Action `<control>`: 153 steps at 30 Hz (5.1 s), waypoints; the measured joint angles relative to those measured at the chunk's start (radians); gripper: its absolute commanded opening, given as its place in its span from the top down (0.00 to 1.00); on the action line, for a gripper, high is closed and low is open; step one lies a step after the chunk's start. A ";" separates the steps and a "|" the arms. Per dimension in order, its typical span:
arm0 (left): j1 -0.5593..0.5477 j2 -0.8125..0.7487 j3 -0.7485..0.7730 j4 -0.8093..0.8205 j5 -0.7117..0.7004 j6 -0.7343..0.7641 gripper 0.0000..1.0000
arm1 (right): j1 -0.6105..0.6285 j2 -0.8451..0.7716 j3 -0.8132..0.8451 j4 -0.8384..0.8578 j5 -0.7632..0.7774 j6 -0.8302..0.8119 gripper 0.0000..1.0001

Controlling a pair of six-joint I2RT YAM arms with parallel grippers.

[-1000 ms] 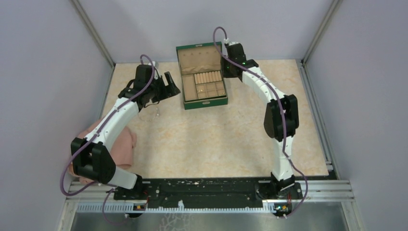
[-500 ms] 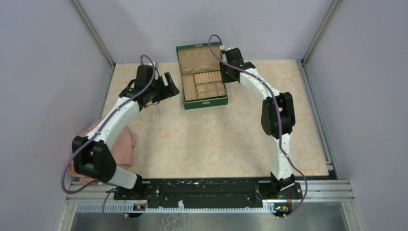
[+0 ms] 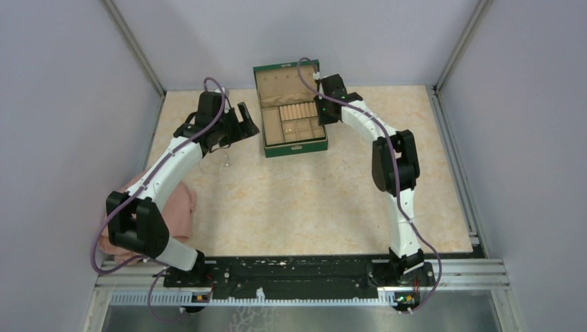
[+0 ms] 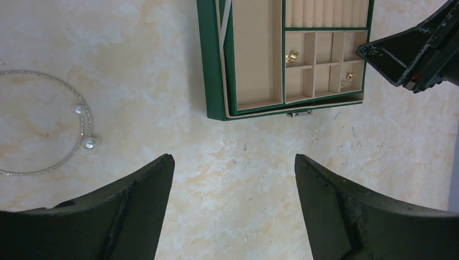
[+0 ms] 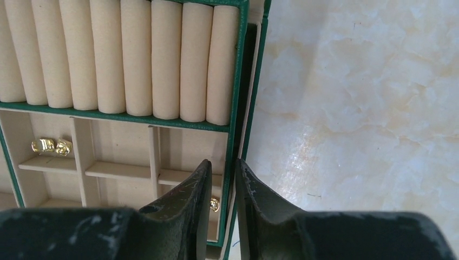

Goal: Organize the mixed jewelry

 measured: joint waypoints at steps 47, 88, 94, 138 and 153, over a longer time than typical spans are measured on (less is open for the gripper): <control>0.000 0.000 -0.007 -0.004 0.000 -0.001 0.12 | 0.008 0.127 0.392 -0.414 0.021 0.116 1.00; -0.038 0.100 -0.170 0.395 0.018 0.075 0.14 | -0.023 -0.143 -0.089 -0.131 -0.089 0.143 0.60; -0.038 0.152 -0.193 0.519 0.018 0.115 0.18 | -0.027 -0.191 -0.200 -0.024 -0.102 0.175 0.59; -0.201 0.222 0.065 0.412 -0.227 0.238 0.25 | -0.044 -0.378 -0.381 0.070 -0.087 0.218 0.58; -0.259 0.532 0.341 0.132 -0.399 0.167 0.39 | -0.119 -0.672 -0.639 0.052 -0.031 0.244 0.57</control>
